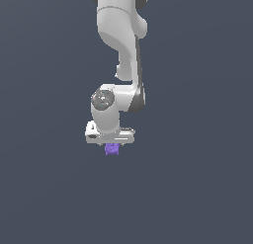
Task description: Pick up the object and move it to a goal position.
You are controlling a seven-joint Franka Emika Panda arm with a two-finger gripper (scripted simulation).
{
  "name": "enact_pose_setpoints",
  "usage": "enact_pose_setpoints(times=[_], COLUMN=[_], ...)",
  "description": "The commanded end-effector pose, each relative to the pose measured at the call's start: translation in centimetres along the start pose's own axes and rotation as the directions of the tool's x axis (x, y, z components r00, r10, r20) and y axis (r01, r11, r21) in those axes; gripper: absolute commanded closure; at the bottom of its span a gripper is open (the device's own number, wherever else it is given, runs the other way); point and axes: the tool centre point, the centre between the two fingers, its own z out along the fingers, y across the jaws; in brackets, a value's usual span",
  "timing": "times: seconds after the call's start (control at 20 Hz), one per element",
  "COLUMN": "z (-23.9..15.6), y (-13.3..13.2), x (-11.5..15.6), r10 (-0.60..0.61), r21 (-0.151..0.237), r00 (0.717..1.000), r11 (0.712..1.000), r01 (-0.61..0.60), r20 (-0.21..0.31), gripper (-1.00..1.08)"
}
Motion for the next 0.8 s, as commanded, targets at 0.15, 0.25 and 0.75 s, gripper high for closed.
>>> enact_pose_setpoints(times=[0.15,0.25,0.75], z=[2.14,2.29,2.29], y=[0.01,0.02,0.02], x=[-0.02,0.06,0.08], r10=[-0.001,-0.001,-0.001], r21=[0.000,0.000,0.000], r00=[1.000,1.000,1.000], r11=[1.000,1.000,1.000], r01=[0.001,0.001,0.001], r20=[0.000,0.000,0.000], gripper=[-0.92,-0.92,1.08])
